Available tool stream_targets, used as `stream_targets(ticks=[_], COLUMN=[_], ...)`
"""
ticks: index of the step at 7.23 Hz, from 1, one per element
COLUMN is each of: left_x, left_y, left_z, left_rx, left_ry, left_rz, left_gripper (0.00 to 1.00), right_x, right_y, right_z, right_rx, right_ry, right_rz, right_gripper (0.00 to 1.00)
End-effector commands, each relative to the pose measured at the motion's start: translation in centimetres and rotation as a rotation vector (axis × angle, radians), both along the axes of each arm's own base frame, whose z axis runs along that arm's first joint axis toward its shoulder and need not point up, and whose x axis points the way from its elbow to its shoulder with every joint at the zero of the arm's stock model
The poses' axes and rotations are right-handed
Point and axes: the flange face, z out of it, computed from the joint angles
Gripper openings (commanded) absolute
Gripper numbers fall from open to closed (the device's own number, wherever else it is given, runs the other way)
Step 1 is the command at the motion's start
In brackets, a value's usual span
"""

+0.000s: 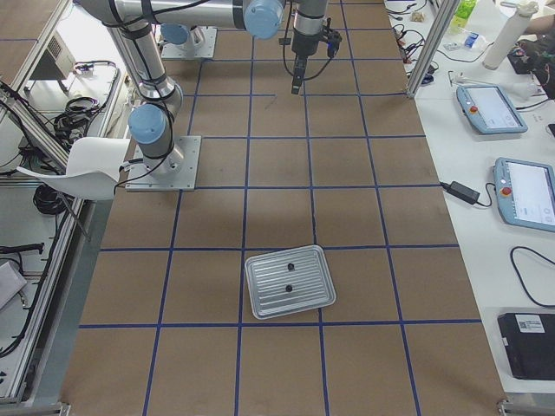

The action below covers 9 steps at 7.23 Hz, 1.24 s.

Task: Place bearing gear from tray to pile

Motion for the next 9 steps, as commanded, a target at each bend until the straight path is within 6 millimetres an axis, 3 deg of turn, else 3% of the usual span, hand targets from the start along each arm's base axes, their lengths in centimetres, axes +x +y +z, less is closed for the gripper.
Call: stream_targets(ticks=[1,3,5,7,9], left_x=[0.0,0.0,0.0,0.0,0.0], left_y=[0.0,0.0,0.0,0.0,0.0], left_z=[0.0,-0.1,-0.1,-0.1,-0.1], left_rx=[0.0,0.001,0.001,0.001,0.001], left_ry=[-0.004,-0.004,-0.004,-0.004,-0.004], left_rz=[-0.006,-0.006,-0.006,-0.006,-0.006], left_gripper=[1.0,1.0,1.0,1.0,1.0], right_x=[-8.5,-14.6,-22.1,-30.0,-36.7], right_y=[0.3,0.4,0.5,1.0,0.1], right_z=[-1.6,-2.7,-4.8,-8.2,-12.8], right_rx=[0.04,0.04,0.029,0.021,-0.022], right_ry=[-0.022,-0.042,-0.057,-0.069,-0.021], right_rz=[0.034,0.062,0.137,0.185,0.238], right_gripper=[1.0,1.0,1.0,1.0,1.0])
